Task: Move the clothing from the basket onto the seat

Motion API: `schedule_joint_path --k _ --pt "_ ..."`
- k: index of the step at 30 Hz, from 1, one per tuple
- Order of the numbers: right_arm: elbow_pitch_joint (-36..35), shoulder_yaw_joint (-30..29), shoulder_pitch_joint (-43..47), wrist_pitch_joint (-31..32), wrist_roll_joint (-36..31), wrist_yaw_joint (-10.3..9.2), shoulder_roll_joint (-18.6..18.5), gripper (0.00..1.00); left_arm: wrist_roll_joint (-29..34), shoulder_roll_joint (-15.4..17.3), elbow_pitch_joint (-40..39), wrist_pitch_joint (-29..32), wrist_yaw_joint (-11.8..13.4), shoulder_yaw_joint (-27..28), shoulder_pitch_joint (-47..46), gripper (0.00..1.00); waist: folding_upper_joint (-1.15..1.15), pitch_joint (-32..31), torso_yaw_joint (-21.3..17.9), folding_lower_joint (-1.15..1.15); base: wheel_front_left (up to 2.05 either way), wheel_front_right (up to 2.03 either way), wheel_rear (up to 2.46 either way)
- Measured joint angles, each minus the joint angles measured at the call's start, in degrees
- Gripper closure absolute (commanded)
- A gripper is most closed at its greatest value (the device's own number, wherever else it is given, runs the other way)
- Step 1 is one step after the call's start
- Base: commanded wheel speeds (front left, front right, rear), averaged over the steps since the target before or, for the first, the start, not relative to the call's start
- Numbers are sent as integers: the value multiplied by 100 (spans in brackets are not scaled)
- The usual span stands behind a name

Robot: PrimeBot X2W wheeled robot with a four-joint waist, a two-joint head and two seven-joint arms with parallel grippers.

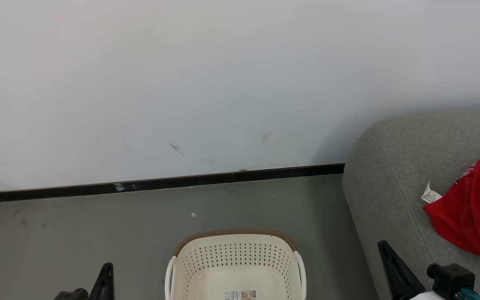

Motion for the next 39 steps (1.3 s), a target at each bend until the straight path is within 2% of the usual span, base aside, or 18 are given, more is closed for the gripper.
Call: schedule_joint_path --k 9,19,39 --pt "-47 126 5 0 494 -1 0 100 -495 -80 0 102 -148 141 -1 100 0 18 -3 0 0 0 0" --pt "-79 92 -1 79 1505 -1 -1 100 -1145 -122 0 257 -299 307 -3 100 0 57 -2 6 0 0 0" --pt "-14 -57 -31 459 3097 -1 -67 100 -2298 -277 40 611 -700 639 -50 100 0 63 0 86 0 0 0"
